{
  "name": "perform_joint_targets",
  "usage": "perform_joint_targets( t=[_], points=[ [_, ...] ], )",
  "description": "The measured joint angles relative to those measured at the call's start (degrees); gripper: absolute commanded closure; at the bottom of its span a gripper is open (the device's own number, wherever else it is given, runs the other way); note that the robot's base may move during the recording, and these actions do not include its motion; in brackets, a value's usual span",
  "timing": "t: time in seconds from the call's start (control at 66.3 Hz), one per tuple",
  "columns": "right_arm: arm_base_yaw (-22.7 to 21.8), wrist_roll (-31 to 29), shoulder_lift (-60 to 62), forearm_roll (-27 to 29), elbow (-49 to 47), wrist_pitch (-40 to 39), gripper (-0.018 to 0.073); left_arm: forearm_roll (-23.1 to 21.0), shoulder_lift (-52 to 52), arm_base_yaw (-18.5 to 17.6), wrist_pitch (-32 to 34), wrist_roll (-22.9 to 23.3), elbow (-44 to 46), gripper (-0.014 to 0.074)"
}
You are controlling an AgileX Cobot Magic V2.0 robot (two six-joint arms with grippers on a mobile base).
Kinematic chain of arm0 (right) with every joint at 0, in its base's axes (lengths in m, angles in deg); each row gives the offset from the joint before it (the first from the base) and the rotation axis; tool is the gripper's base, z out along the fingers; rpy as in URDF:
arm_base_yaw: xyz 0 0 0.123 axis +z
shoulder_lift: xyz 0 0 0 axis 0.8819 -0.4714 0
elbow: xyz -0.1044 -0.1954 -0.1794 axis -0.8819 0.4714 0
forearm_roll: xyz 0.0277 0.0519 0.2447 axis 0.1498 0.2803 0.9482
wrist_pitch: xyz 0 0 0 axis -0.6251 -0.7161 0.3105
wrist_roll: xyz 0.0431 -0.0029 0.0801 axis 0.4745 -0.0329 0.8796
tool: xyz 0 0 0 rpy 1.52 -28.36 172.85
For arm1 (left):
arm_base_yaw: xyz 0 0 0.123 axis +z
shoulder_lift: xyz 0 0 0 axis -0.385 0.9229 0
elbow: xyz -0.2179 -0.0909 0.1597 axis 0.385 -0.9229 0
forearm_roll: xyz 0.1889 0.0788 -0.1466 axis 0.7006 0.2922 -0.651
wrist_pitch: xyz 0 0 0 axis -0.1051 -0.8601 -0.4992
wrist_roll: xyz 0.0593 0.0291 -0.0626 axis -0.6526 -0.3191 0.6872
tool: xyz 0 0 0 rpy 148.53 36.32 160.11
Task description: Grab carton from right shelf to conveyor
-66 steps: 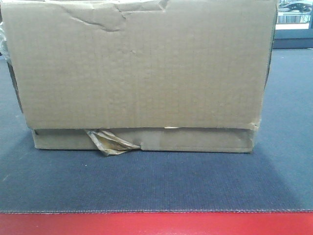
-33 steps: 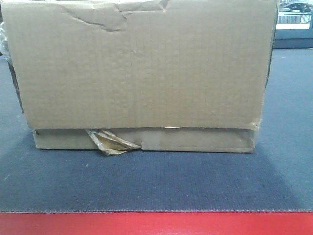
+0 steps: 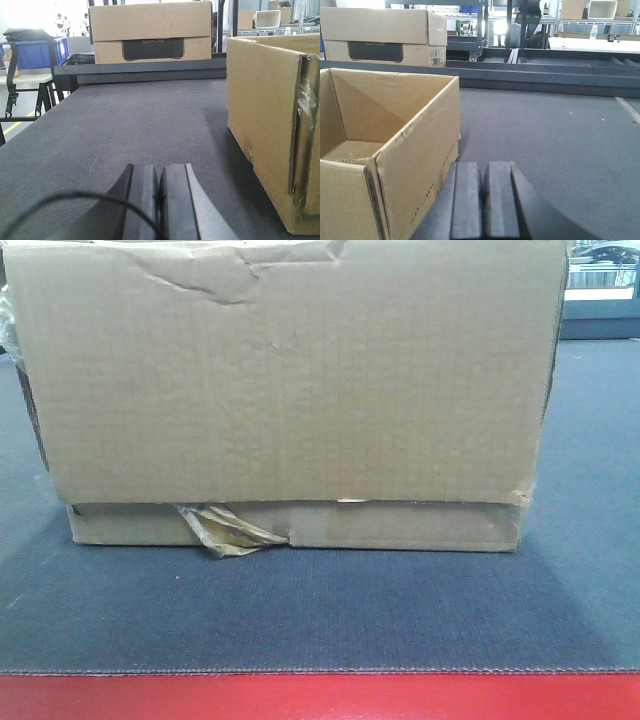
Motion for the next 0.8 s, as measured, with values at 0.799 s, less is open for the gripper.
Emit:
perform_joint_targets(
  t=[0.799],
  points=[
    [-17.6,-17.6,12.2,15.3,20.4,-8.8,0.0627,0.0,0.0,0.0,0.0,0.0,0.0,0.0596]
  ],
)
